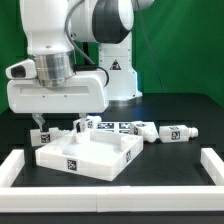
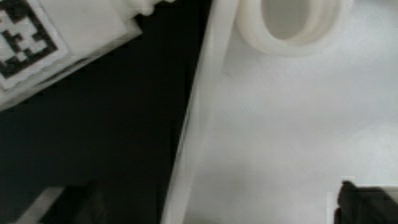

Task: Assemble one leg

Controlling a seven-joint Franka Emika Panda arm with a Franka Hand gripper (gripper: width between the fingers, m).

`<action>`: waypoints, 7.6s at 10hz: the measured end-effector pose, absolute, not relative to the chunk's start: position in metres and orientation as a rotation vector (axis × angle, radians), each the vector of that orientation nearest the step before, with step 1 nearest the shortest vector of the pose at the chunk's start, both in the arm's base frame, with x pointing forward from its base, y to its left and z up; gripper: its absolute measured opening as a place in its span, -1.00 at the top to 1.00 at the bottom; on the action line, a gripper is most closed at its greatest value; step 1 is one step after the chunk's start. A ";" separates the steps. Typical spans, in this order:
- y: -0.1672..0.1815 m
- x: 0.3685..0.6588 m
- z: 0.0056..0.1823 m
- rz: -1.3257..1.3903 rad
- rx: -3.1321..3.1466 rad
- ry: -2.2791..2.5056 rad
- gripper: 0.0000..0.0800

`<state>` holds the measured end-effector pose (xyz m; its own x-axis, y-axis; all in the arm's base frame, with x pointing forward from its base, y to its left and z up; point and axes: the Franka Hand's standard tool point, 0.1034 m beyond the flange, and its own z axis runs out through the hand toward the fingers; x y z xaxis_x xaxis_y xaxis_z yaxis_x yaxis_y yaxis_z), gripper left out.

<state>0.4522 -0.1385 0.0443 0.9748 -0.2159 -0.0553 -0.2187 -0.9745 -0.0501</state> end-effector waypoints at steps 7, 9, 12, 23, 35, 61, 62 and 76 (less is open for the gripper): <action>-0.141 0.461 0.007 0.119 -3.061 0.530 -0.59; -0.141 0.461 0.007 0.120 -3.061 0.529 -0.17; -0.135 0.463 0.008 0.140 -3.045 0.577 0.65; -0.077 0.540 0.016 0.041 -3.086 0.157 0.86; -0.021 0.595 0.012 -0.023 -3.190 0.076 0.85; -0.072 0.500 0.089 0.244 -3.024 0.442 -0.62; -0.071 0.500 0.088 0.246 -3.024 0.439 -0.62; -0.117 0.385 0.061 1.176 -2.470 0.705 -0.62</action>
Offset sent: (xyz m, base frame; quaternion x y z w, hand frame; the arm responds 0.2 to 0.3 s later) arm 0.0126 -0.0048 -0.0339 -0.0273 0.0101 0.1154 0.9929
